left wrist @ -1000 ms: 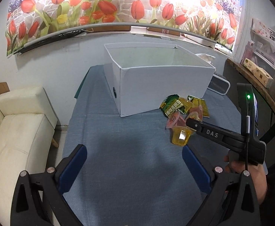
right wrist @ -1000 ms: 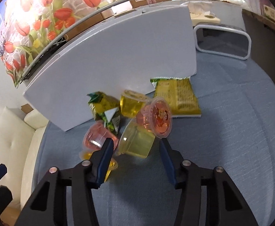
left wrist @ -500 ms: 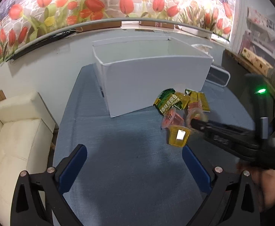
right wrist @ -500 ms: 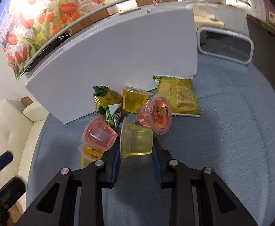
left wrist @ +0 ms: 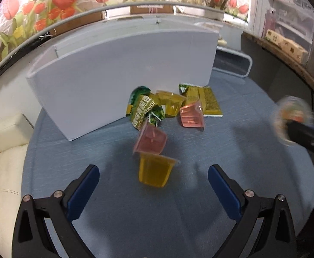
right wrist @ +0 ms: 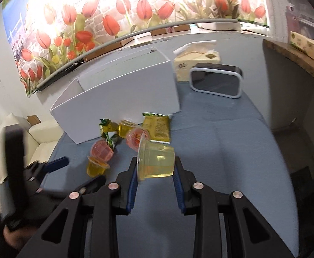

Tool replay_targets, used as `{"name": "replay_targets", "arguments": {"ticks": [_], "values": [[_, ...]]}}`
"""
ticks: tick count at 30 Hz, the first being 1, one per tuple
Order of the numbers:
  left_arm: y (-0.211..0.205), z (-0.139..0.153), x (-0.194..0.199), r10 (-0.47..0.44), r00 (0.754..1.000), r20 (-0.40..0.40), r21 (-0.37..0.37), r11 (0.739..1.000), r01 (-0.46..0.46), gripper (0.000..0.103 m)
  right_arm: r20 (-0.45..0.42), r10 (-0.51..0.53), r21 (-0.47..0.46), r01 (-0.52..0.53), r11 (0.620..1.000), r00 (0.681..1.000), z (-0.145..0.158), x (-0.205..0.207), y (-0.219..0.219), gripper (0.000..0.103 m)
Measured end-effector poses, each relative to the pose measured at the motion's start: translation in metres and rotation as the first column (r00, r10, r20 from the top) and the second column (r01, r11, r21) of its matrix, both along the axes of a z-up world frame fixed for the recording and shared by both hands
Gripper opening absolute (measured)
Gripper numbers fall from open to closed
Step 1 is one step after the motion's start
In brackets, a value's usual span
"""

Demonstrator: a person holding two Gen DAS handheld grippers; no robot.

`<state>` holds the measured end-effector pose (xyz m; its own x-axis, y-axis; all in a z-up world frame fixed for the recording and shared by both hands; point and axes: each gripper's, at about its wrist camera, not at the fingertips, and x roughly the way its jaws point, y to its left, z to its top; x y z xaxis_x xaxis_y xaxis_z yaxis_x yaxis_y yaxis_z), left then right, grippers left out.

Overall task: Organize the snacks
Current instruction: 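Grasp an orange jelly cup with the left tool while the right tool holds its cup, then lower both jelly cups into the white box and open both tools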

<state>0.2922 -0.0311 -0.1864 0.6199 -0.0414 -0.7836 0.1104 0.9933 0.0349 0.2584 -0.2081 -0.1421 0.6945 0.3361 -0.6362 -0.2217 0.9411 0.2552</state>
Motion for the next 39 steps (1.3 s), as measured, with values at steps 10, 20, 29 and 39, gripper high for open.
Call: {"name": "replay_targets", "arguments": {"ticks": [10,20,29,39], "values": [[0.005,-0.017,0.027,0.065,0.996,-0.060,-0.015,0.998,-0.066,0.067,0.000,-0.011,0.020,0.011,1.000,1.000,-0.002,-0.020,-0.023,0.033],[0.011,-0.013,0.017,0.071,0.995,-0.072,-0.049,0.996,-0.075,0.046,-0.011,0.013,0.037,-0.012,0.999,1.000,-0.006,-0.021,-0.018,0.033],[0.028,0.039,-0.020,0.058,0.998,0.014,-0.080,0.995,-0.057,0.046,0.026,0.076,0.003,-0.076,0.997,0.997,0.006,-0.008,0.007,0.033],[0.066,0.131,-0.006,0.115,0.984,0.139,-0.088,0.991,-0.103,0.046,0.128,0.179,-0.061,-0.172,0.983,0.975,0.062,0.042,0.052,0.033]]}}
